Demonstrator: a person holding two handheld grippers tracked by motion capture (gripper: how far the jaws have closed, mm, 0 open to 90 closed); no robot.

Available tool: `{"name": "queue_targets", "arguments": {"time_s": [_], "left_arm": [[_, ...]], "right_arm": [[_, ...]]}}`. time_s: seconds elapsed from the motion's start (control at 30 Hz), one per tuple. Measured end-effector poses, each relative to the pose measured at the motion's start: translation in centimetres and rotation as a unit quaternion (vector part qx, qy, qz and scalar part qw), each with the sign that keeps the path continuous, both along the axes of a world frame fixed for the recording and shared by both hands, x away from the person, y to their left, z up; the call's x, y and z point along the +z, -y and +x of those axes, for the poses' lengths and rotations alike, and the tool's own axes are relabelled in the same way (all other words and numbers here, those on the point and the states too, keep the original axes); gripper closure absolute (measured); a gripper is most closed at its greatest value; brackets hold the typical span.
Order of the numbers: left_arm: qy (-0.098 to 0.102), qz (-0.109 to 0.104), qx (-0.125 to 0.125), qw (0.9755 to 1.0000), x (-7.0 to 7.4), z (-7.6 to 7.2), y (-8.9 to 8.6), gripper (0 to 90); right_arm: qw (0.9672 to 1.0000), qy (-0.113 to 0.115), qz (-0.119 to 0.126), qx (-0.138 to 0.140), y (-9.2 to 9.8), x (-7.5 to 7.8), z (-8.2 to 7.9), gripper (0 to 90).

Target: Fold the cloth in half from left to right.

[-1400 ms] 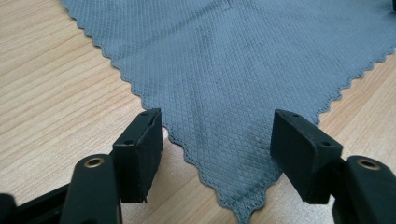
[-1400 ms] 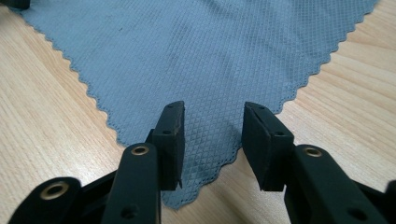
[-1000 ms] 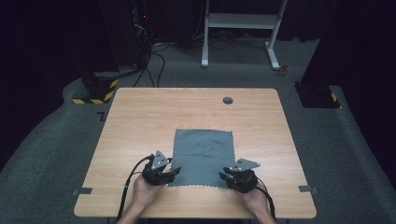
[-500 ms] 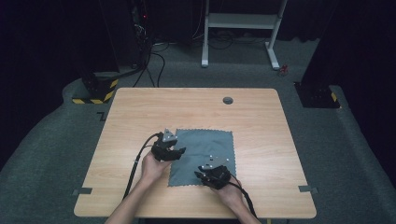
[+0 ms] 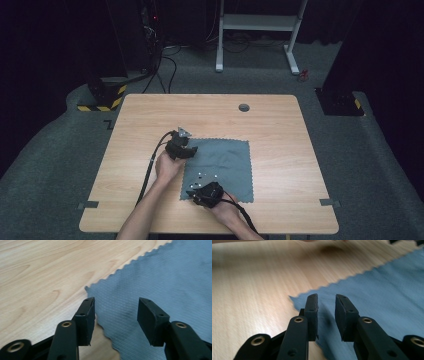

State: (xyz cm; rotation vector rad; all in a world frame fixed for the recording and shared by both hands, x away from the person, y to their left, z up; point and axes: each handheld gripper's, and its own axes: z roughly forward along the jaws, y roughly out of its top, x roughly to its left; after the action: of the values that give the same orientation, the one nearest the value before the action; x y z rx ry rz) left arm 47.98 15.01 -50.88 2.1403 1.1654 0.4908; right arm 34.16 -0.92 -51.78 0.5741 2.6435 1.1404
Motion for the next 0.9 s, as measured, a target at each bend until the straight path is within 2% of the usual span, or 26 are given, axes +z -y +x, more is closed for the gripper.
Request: {"name": "queue_targets", "arguments": {"time_s": [0.03, 0.17, 0.2, 0.23, 0.3, 0.43, 0.47, 0.5, 0.53, 0.57, 0.6, 0.7, 0.8, 0.87, 0.9], "left_arm": [[0.0, 0.0, 0.0, 1.0, 0.0, 0.0, 0.0, 49.6], [0.0, -0.015, 0.032, 0.9994, -0.2, 1.0, -0.7, 51.4], [0.0, -0.015, 0.032, 0.9994, -0.2, 1.0, -0.7, 51.4], [-0.007, -0.005, 0.04, 0.9992, -0.3, 1.4, -0.9, 51.3], [-0.011, -0.003, 0.046, 0.9989, -0.4, 1.7, -1.0, 51.3], [-0.018, -0.021, 0.057, 0.998, -0.5, 2.4, -1.2, 51.4], [-0.019, -0.034, 0.065, 0.9971, -0.6, 2.7, -1.1, 52.0], [-0.019, -0.034, 0.065, 0.9971, -0.6, 2.7, -1.1, 52.5], [-0.01, -0.034, 0.07, 0.9969, -0.7, 2.8, -1.0, 53.9], [-0.003, -0.025, 0.071, 0.9972, -0.8, 2.7, -0.7, 55.2], [0.001, -0.018, 0.068, 0.9975, -0.8, 2.7, -0.6, 56.7], [-0.004, -0.024, 0.073, 0.997, -0.7, 2.7, -0.6, 62.7], [-0.003, -0.021, 0.073, 0.9971, -0.7, 2.8, -0.8, 70.1], [-0.008, -0.027, 0.074, 0.9969, -0.7, 2.8, -1.0, 74.7], [-0.015, -0.03, 0.073, 0.9967, -0.6, 3.0, -1.1, 77.2]], "right_arm": [[1.0, 0.0, 0.0, 0.0, 0.0, 0.0, 0.0, 72.1], [0.9998, 0.003, -0.003, 0.019, -1.4, -0.4, -0.8, 69.7], [0.9997, 0.006, -0.006, 0.022, -1.5, -0.5, -1.0, 69.7], [0.9997, 0.01, -0.004, 0.024, -1.6, -0.6, -1.3, 68.9], [0.9997, 0.007, -0.004, 0.025, -1.7, -0.6, -1.4, 68.0], [0.9996, 0.003, -0.001, 0.027, -1.7, -0.6, -1.9, 65.1], [0.9996, 0.006, -0.001, 0.029, -1.7, -0.7, -2.0, 65.1], [0.9996, 0.006, -0.001, 0.029, -1.7, -0.7, -2.0, 65.1], [0.9996, 0.007, -0.003, 0.029, -1.7, -0.6, -2.0, 65.4], [0.9996, 0.006, -0.004, 0.027, -1.7, -0.6, -2.0, 65.8], [0.9997, 0.004, -0.005, 0.025, -1.7, -0.6, -2.0, 66.5], [0.9997, 0.008, -0.005, 0.023, -1.8, -0.6, -2.1, 70.4], [0.9996, 0.013, -0.007, 0.026, -1.9, -0.6, -2.2, 75.4], [0.9995, 0.017, -0.007, 0.026, -1.9, -0.6, -2.3, 77.7], [0.9992, 0.025, -0.013, 0.029, -2.0, -0.6, -2.3, 82.3]]}}
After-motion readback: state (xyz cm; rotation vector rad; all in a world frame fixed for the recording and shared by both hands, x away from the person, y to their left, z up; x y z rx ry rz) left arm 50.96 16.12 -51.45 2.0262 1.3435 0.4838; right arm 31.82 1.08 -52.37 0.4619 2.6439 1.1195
